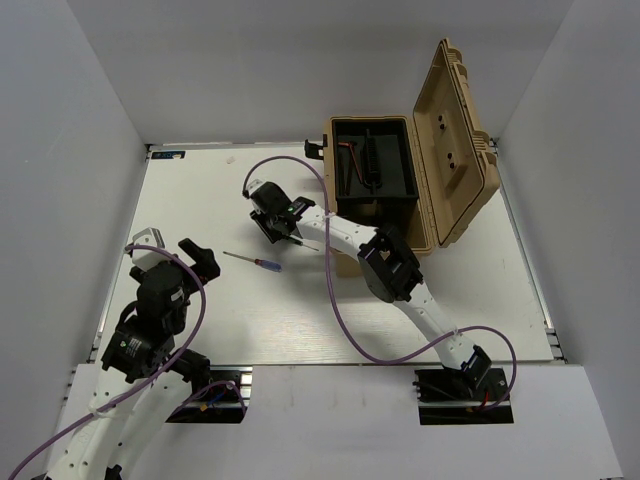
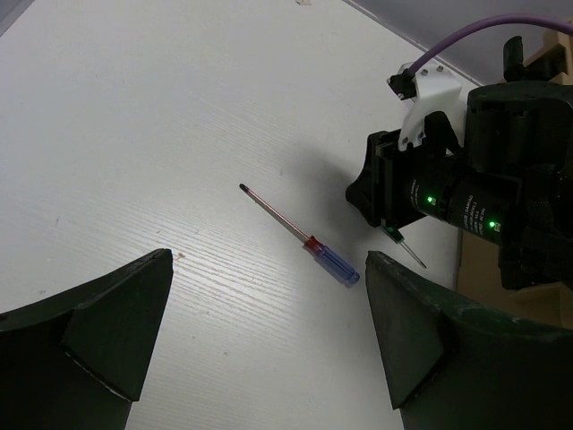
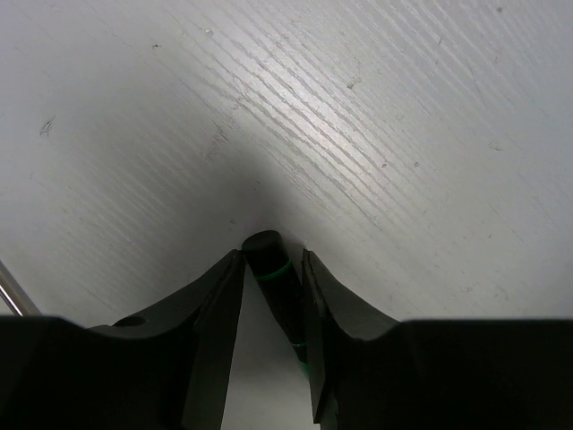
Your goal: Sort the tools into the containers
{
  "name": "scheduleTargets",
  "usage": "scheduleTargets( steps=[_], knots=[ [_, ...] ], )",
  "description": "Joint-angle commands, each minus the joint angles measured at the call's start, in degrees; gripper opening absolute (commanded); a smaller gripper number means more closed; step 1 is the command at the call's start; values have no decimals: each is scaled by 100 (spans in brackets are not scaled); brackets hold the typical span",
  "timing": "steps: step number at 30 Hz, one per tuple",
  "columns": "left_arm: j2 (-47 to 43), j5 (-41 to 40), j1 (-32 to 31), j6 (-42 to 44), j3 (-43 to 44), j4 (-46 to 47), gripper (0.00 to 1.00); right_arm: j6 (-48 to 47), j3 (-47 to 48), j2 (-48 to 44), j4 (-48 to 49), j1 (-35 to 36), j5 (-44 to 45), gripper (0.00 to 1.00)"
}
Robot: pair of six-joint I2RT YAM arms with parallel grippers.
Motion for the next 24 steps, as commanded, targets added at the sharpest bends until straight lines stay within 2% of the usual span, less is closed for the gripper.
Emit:
scheduleTargets(
  steps=[1,4,6,9,13,16,20,23,24],
  knots=[
    [-18,-47,-31,53,-46,68,98,-143,-194,-122,-523,12,-228,39],
    [-18,-47,-31,53,-46,68,98,-143,-229,-157,-593,-24,-263,39],
    [-18,-47,-31,53,-46,68,98,-327,-246,-166,-611,-50,-298,35],
    [52,102,-31,106,-46,129,97,-345,-282,-210,-637,-102,-333,26],
    [185,305,-31,106,-98,234,96,-380,-273,-263,-655,-146,-403,8],
    [237,410,-31,106,-99,287,96,-380,-203,-280,-699,-147,-526,0],
    [298,620,-31,106,-221,393,94,-336,-19,-438,-857,-173,-1097,0],
    [456,866,-31,-34,-283,446,88,-345,210,-657,-927,-164,-1755,0],
    [631,920,-31,-130,-283,446,84,-336,289,-719,-997,-164,-1853,0]
  ],
)
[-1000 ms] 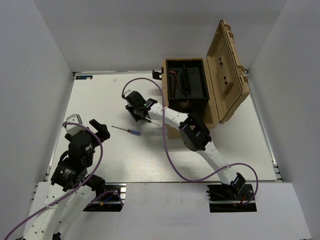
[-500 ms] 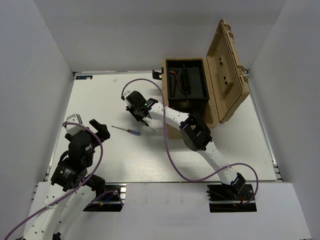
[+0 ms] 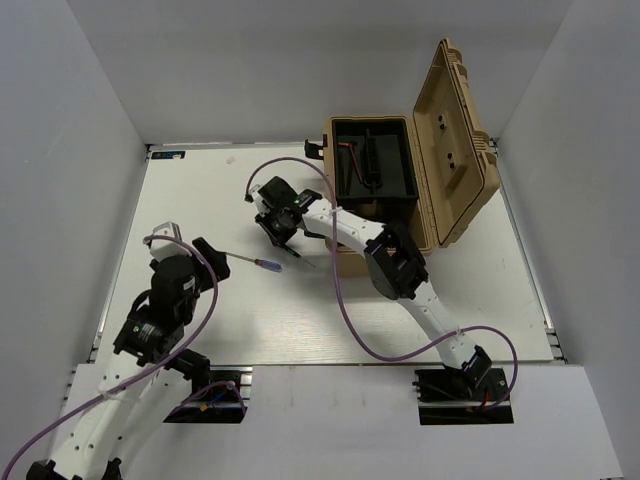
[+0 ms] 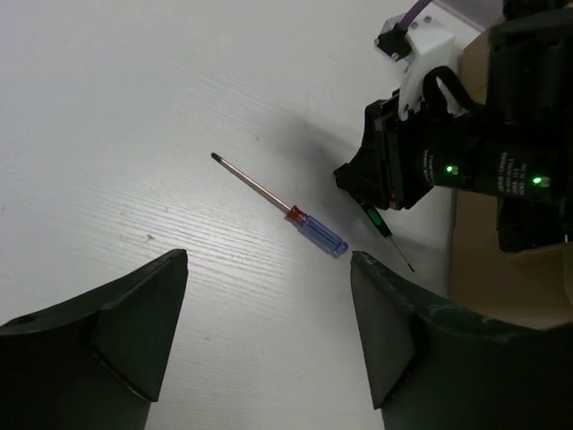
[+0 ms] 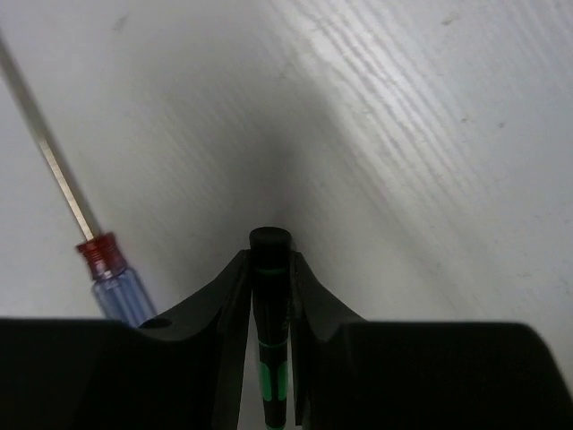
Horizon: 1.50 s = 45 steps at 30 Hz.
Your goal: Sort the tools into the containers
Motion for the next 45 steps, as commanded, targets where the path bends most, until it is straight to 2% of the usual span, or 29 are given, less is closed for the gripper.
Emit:
scheduleTargets(
  steps=[1,3,7,15,17,22,23,25,26,29,36,40,45],
  knots=[
    [379,332,-31,-192,-60,138,81,42,388,-571,-420,4,-917,0],
    [607,332,-31,-420,-113,59,75,77,555,-756,-482,13,-1208,0],
    [1047,569,-31,-640,-113,128,70,376,731,-1010,-544,-13,-1753,0],
    [1057,754,-31,-1036,-358,243,70,701,1020,-1581,-579,-49,-1851,0],
    [1057,816,-31,-1185,-411,305,75,789,1117,-1696,-605,-92,-1816,0],
    [1548,1105,-31,-1563,-614,848,79,570,1267,-2214,-667,-137,-255,0],
    [1697,1201,-31,-1720,-614,937,79,508,1232,-2337,-632,-232,645,0],
    [2154,1413,-31,-1932,-614,1147,79,271,996,-2565,-439,-356,1170,0],
    [2321,1474,-31,-2002,-562,1218,79,227,908,-2627,-308,-583,1790,0],
    [2901,1527,-31,-2214,-254,1280,82,-186,477,-2883,79,-997,2419,0],
    [3640,1422,-31,-2582,0,1421,88,-740,-323,-3147,405,-1841,2886,0],
    [4062,1492,-31,-2654,194,1526,89,-731,-613,-2989,352,-2315,2720,0],
    [4344,1492,-31,-2820,309,1526,90,-863,-720,-2708,660,-2483,2500,0]
  ],
)
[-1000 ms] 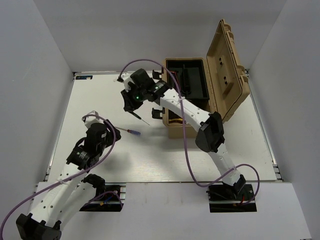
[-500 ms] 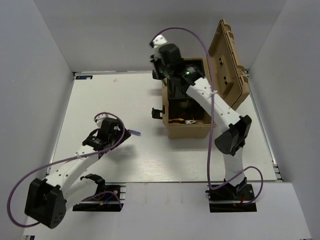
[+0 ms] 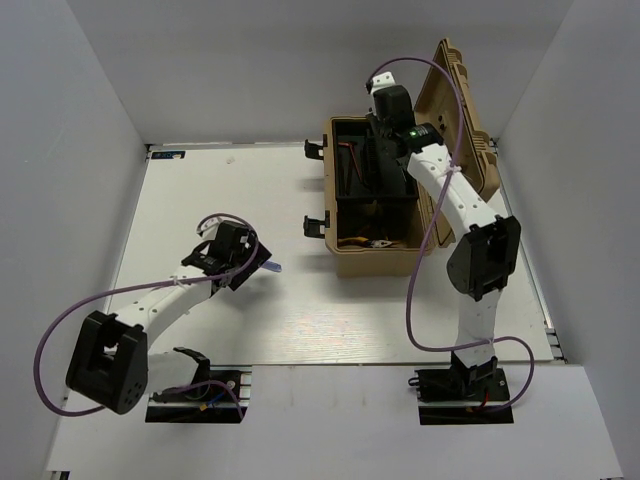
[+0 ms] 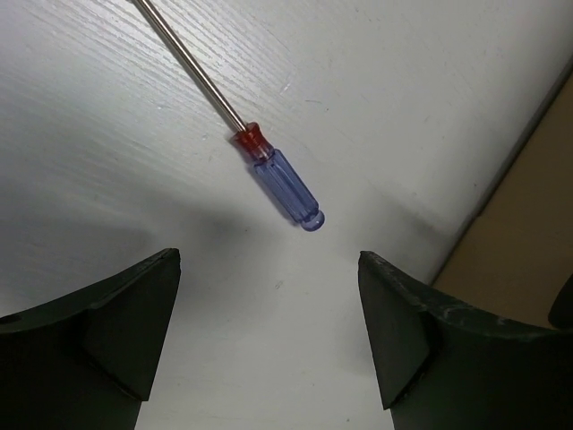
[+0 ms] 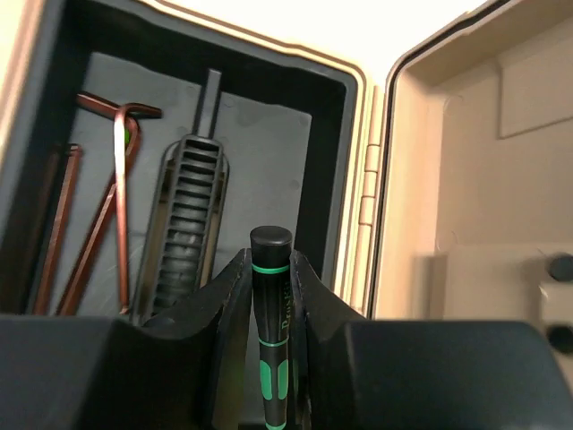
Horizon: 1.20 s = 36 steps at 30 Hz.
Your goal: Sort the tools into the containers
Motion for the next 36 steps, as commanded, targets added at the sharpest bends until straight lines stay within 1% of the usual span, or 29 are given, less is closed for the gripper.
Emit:
scheduleTargets(
  steps=[1,5,6,7,9,10,11,13,15,16,17,19,20,21,22,25,26,29,30,31,34,36],
  knots=[
    [81,37,-31,-174,267,79,90,-186,72,276,485,-68,-84,0],
    [266,37,-31,-306,268,79,91,-195,90,523,548,-121,-128,0],
    [406,37,-31,-366,337,-34,93,-195,98,636,530,-139,-128,7],
    [503,37,-31,-367,434,-35,93,-203,99,663,495,-147,-128,21],
    [679,37,-31,-367,539,-105,93,-116,151,681,381,-156,-163,34],
    [828,37,-31,-367,592,-105,93,-89,151,672,354,-148,-215,48],
    [881,37,-31,-419,593,-105,93,-89,151,611,319,-148,-277,50],
    [1057,37,-31,-420,654,-105,93,77,134,515,249,-156,-391,53],
    [1197,37,-31,-551,794,-105,93,313,-6,322,135,-148,-707,54],
    [1285,37,-31,-552,864,-218,93,394,-68,60,99,-139,-795,54],
    [1451,37,-31,-621,1022,-289,91,464,-138,-21,90,-147,-1127,54],
    [1611,-16,-84,-622,1181,-508,88,683,-462,-397,108,-113,-1357,54],
    [1672,-16,-84,-674,1295,-562,88,771,-577,-487,47,-104,-1411,56],
    [1777,-16,-84,-675,1296,-562,87,798,-622,-549,3,-104,-1672,56],
    [1831,-86,-84,-675,1296,-562,87,929,-735,-732,20,-104,-1744,56],
    [2050,-226,-84,-850,1515,-562,79,1010,-938,-1138,2,-69,-2087,57],
    [2242,-227,-84,-850,1655,-719,78,1062,-1087,-1391,-7,-77,-2166,57],
    [2577,-227,-84,-903,2015,-992,73,1124,-1307,-1621,-24,-33,-2535,57],
    [2796,-288,-136,-903,2095,-1176,73,1141,-1343,-1839,-16,-33,-2536,57],
    [2885,-289,-137,-903,2174,-1282,68,1150,-1413,-1902,-15,-16,-2780,57],
    [3044,-429,-190,-903,2280,-1484,66,1203,-1650,-2288,-33,2,-2905,57],
    [3123,-499,-190,-903,2394,-1642,66,1247,-1860,-2455,20,2,-3011,57]
  ],
)
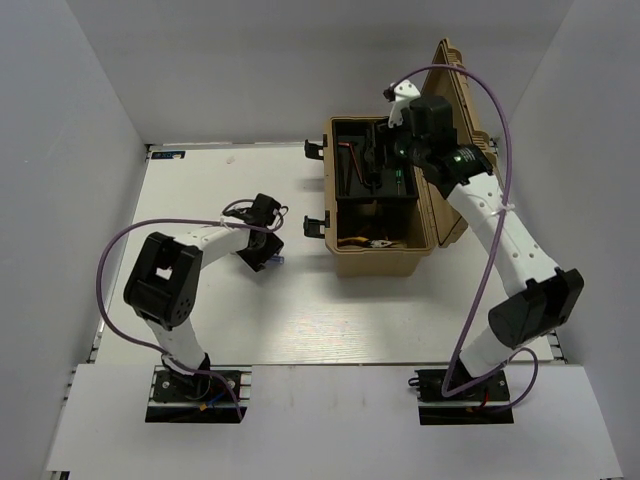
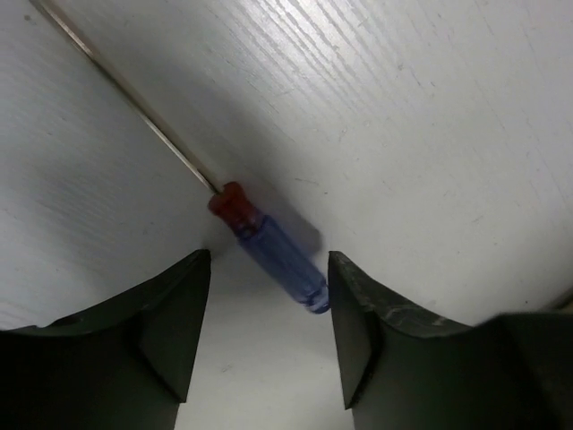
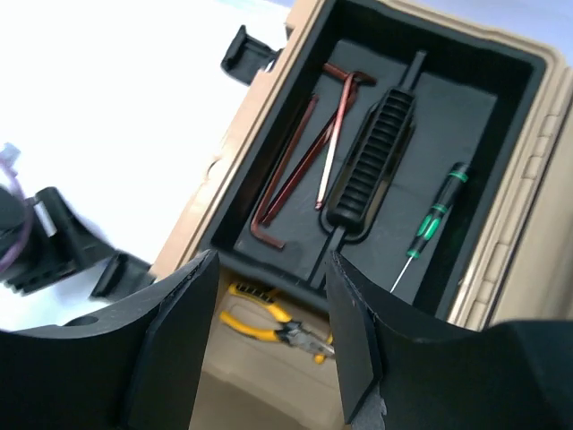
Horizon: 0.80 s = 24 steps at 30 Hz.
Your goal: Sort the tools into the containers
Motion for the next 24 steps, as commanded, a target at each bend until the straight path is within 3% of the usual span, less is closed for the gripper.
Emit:
scheduleTargets(
  steps=[1,13,15,17,18,19,20,24],
  knots=[
    [255,-255,-47,-79,187,-494,62,165,-305,-393,103,39,-353,57],
    [486,-70,-205,-9,187,-766,16,149,-701,-1359,129,57,-1134,57],
    [284,-70,-206,44,126,-766,6,-62,-692,-1422,42,48,-1843,62],
    [-180,-193,-206,210,126,-766,0,-843,-640,-1571,-264,21,-2889,66],
    [-375,-298,-258,359,126,-766,0,-1316,-631,-1598,-501,4,-3441,55],
    [-577,-420,-258,465,187,-688,0,-1590,-657,-1676,-599,39,-3751,33],
    [-788,-422,-319,605,187,-600,0,-1601,-709,-1755,-609,22,-3850,0],
    [-1816,-562,-381,1850,433,155,0,-1760,-815,-1923,-644,13,-3782,0]
  ],
)
